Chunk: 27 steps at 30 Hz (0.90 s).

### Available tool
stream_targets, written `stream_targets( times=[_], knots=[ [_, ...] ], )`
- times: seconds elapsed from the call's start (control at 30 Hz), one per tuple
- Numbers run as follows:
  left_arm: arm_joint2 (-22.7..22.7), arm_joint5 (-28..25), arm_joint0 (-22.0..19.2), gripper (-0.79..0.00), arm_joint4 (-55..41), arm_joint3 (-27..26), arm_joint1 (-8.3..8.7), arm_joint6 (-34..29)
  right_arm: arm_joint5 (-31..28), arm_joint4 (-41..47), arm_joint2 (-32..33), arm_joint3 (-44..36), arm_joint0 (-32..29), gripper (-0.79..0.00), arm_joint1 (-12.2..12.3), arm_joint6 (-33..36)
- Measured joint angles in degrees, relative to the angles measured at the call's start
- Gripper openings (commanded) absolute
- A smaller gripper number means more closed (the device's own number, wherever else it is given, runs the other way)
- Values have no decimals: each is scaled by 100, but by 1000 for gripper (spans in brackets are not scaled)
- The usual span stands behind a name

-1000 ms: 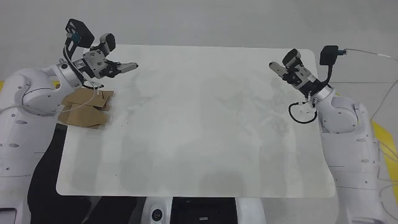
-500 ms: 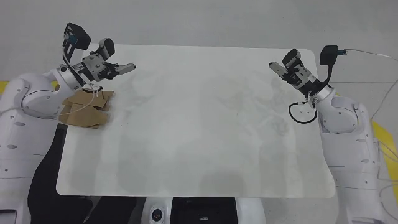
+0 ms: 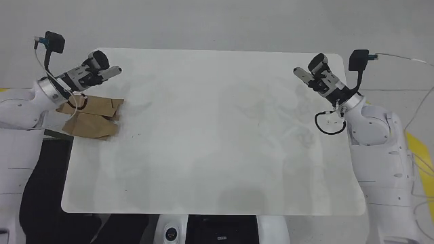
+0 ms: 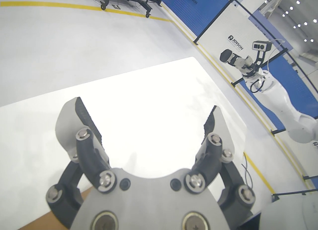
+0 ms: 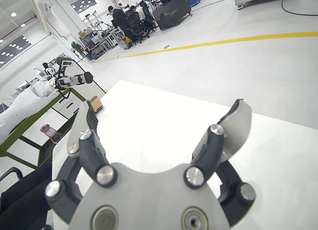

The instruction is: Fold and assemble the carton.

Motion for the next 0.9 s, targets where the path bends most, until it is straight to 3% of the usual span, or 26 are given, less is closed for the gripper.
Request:
stream_targets(
  times=[0.33,0.9],
  knots=[
    [-386,276,-109,0,-1081,714,127,-838,0,0,0,0,0,0,0,0],
    [-615,747,-849,0,-1107,2349,256,-1130,0,0,0,0,0,0,0,0]
  ],
)
